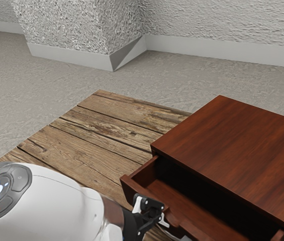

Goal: Pull the drawer handle with one arm to open the drawer

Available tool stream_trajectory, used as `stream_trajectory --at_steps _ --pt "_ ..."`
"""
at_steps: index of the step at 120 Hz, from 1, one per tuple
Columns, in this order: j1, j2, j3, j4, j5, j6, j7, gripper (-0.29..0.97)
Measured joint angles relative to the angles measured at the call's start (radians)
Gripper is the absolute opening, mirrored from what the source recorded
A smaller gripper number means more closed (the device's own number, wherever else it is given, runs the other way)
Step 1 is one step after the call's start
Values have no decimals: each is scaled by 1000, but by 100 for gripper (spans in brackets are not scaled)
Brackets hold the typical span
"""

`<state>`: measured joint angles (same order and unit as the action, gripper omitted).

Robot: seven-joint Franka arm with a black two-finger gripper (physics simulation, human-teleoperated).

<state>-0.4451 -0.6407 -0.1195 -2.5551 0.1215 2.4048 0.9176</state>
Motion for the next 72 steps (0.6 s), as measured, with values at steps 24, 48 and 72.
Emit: stream_trajectory --at_steps 24,48,72 --pt "1 -5 -31 0 -10 3 -7 63" --pt "6 -20 -58 0 -29 5 -13 66" --pt "14 -44 -62 -23 -32 2 -20 66"
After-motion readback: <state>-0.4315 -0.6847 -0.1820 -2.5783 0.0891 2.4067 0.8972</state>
